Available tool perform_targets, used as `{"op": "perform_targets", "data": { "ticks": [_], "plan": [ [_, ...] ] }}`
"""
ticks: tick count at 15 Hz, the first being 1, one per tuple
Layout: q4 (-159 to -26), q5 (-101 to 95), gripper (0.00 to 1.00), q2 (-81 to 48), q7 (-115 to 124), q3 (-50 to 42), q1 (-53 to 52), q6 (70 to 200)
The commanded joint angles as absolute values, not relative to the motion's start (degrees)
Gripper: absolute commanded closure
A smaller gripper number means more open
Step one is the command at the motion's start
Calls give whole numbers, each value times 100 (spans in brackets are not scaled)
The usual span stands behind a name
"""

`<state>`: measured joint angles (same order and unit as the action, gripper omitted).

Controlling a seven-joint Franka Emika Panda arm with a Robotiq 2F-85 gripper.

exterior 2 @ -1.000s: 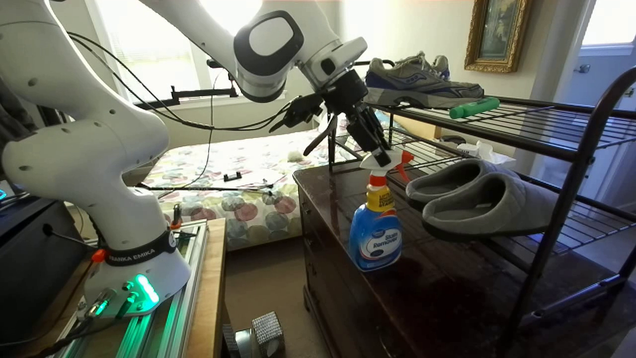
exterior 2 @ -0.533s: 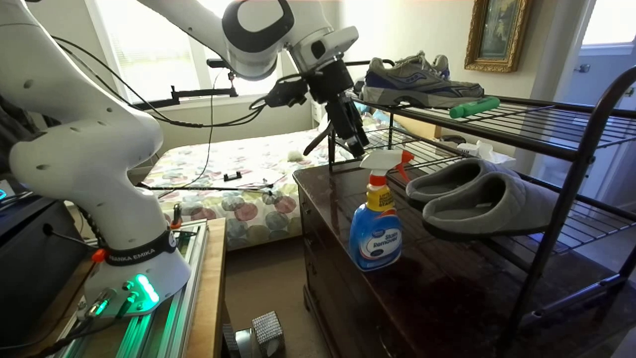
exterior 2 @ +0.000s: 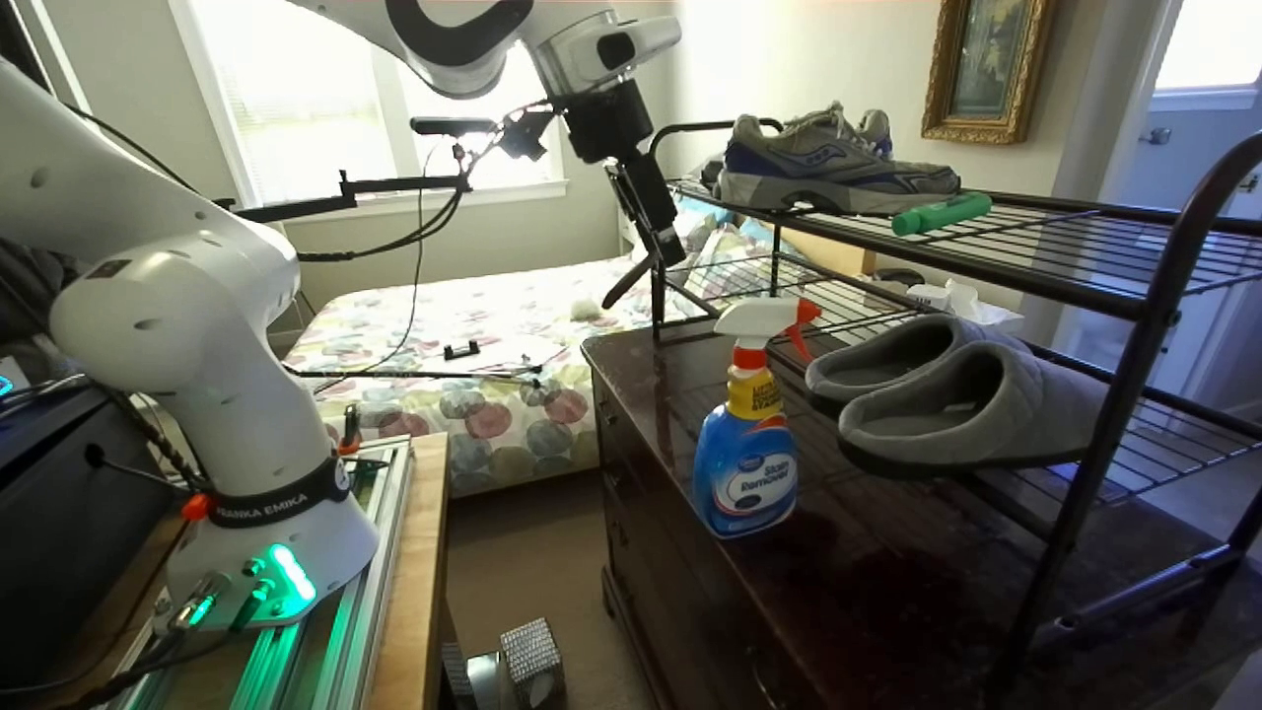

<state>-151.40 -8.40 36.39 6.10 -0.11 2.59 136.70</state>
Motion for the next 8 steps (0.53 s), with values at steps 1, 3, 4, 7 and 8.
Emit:
{"op": "perform_targets", "data": {
  "ticks": [1, 3, 4, 7, 8],
  "plan": [
    [-15469, -229, 0, 4006, -378, -322, -395, 13718],
    [-15594, 81, 0, 4020, -738, -340, -782, 13714],
    [-15630, 220, 0, 3980, -898, -319, -979, 13723],
    [-15675, 458, 0, 3776, -1554, -368, -1492, 13961],
    [-15667, 500, 0, 3683, -1841, -443, -1636, 14066]
  ]
}}
